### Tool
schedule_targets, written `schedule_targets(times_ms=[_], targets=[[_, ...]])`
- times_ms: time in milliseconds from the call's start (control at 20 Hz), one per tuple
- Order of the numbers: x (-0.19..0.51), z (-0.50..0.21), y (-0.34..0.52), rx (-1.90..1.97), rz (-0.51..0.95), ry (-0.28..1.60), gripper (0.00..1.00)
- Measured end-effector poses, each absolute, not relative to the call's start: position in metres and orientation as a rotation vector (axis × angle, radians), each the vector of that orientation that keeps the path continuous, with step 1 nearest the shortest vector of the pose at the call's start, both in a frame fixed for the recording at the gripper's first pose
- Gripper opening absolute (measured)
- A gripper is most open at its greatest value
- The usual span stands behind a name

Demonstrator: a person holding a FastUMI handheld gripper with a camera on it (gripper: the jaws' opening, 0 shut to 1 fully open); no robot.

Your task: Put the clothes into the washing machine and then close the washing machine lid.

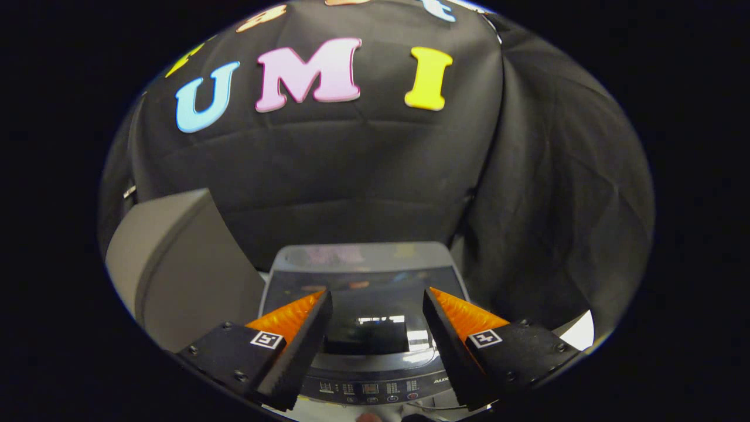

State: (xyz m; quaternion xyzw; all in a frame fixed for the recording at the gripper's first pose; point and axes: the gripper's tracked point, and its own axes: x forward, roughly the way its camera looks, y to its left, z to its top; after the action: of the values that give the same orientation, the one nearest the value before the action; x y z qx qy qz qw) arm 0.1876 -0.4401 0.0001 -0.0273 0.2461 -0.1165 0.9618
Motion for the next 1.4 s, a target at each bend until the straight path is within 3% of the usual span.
schedule_targets(times_ms=[400, 650, 1400], targets=[[0.161, 0.149, -0.393, -0.063, -0.212, 0.131, 0.98], [0.124, 0.211, -0.373, -0.112, -0.18, 0.008, 0.98], [0.062, 0.235, -0.323, -0.156, -0.103, -0.069, 0.98]])
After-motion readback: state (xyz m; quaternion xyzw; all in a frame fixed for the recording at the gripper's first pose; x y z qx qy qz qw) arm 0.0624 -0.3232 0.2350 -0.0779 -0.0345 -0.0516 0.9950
